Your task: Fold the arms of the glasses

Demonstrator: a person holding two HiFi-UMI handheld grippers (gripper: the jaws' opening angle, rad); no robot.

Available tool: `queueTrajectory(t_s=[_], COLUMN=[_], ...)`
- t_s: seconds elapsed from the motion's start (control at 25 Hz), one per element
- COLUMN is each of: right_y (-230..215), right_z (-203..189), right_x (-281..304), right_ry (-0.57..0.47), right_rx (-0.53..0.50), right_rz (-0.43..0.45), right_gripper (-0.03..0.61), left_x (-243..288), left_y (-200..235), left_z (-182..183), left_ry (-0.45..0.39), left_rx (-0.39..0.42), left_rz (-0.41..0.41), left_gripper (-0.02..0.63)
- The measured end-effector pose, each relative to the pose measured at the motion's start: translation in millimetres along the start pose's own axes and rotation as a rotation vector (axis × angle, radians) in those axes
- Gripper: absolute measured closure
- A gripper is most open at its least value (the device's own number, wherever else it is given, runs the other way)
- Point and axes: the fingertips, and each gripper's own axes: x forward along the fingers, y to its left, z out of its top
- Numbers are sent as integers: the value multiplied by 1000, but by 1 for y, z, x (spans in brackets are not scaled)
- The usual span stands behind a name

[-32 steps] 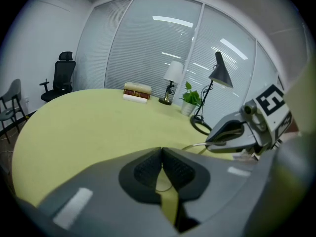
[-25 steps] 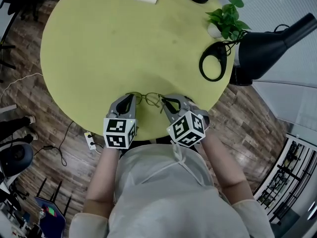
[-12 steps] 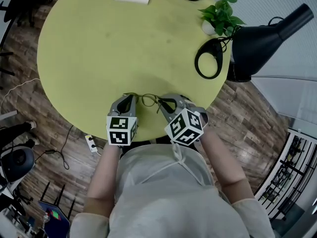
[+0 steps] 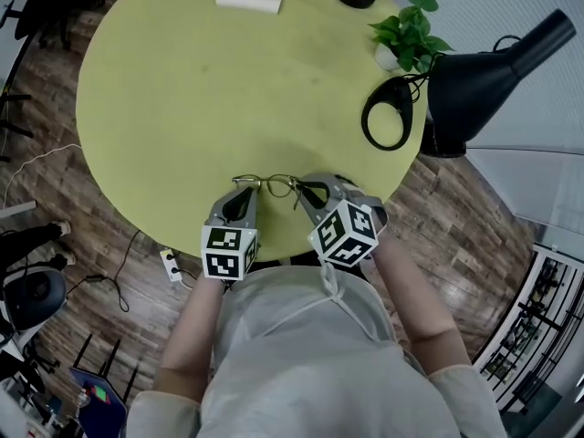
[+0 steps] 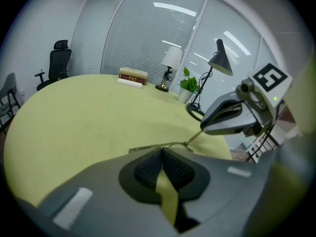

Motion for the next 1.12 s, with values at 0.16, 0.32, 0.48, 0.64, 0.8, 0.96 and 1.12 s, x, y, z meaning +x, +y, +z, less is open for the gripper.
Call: queueTrajectory(t_s=[0.16, 0.32, 0.48, 0.64, 0.8, 0.96, 1.12], right_y=[-2, -3, 3, 8, 8, 11, 12], right_z=[0, 2, 4, 7, 12, 18, 23], right_x=[-1, -2, -3, -3, 1, 8, 16], right_ry=[9, 5, 26, 52, 64, 79, 80], right_rx=[-28, -43, -115, -201, -228, -251, -238], right_rz=[10, 18, 28, 55, 91, 122, 140], right_gripper=[563, 562, 561, 561, 560, 557, 557], left_x=[1, 5, 5, 4, 5, 5, 5], left_y=[9, 18, 18, 19, 18, 18, 18], left_z=[-26, -33, -32, -33, -33, -33, -32], left_ry=[56, 69, 74, 68, 65, 63, 57], left_rx=[-55, -66, -44, -61, -67, -71, -67], left_rz=[49, 78, 88, 94, 104, 108, 109], left_gripper=[607, 607, 607, 607, 607, 607, 607])
